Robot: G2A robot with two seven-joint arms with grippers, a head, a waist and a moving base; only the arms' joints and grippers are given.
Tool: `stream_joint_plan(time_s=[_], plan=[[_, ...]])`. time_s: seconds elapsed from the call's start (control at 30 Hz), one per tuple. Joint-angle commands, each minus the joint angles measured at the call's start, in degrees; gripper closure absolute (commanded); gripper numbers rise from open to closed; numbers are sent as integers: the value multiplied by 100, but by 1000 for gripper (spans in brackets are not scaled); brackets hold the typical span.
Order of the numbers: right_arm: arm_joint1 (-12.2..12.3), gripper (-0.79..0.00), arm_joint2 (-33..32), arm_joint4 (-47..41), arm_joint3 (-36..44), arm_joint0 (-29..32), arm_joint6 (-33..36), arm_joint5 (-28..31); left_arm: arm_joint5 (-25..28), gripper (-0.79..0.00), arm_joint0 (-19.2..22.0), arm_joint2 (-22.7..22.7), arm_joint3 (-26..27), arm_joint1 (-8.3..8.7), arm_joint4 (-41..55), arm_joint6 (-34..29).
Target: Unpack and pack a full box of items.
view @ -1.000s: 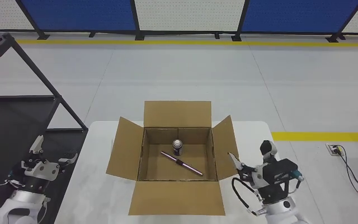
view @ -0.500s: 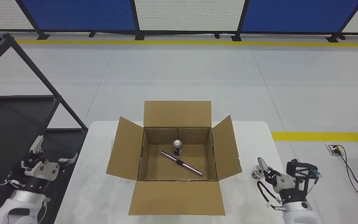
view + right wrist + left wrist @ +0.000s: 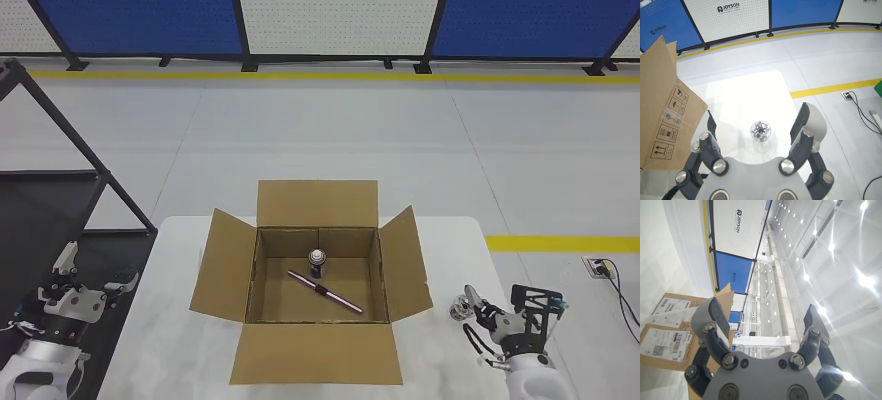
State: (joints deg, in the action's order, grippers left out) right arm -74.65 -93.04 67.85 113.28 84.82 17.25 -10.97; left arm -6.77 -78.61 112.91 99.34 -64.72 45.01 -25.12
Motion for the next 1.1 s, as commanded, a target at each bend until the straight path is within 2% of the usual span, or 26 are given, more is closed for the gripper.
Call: stream_joint_plan(time_s=[0.0,0.07,0.17,0.33,0.57,0.7,0.87,1.07], plan=[[-1,-785,42,-18,23,-1,-19,78,0,-785,0,0,0,0,0,0],[4,-785,188,140,-20,-1,-143,314,0,-785,0,0,0,0,0,0],[-2,-785,409,532,-136,-82,-144,235,0,-785,0,0,0,0,0,0],[-26,-785,526,918,-383,-227,-8,-236,0,-785,0,0,0,0,0,0],[-16,-785,488,1529,-980,-388,405,-492,0,-785,0,0,0,0,0,0],[-15,-785,518,1580,-1297,-567,734,-335,0,-785,0,0,0,0,0,0],[-1,-785,549,1454,-1551,-717,921,209,0,-785,0,0,0,0,0,0],[2,-785,493,1278,-1892,-951,1083,368,0,-785,0,0,0,0,0,0]])
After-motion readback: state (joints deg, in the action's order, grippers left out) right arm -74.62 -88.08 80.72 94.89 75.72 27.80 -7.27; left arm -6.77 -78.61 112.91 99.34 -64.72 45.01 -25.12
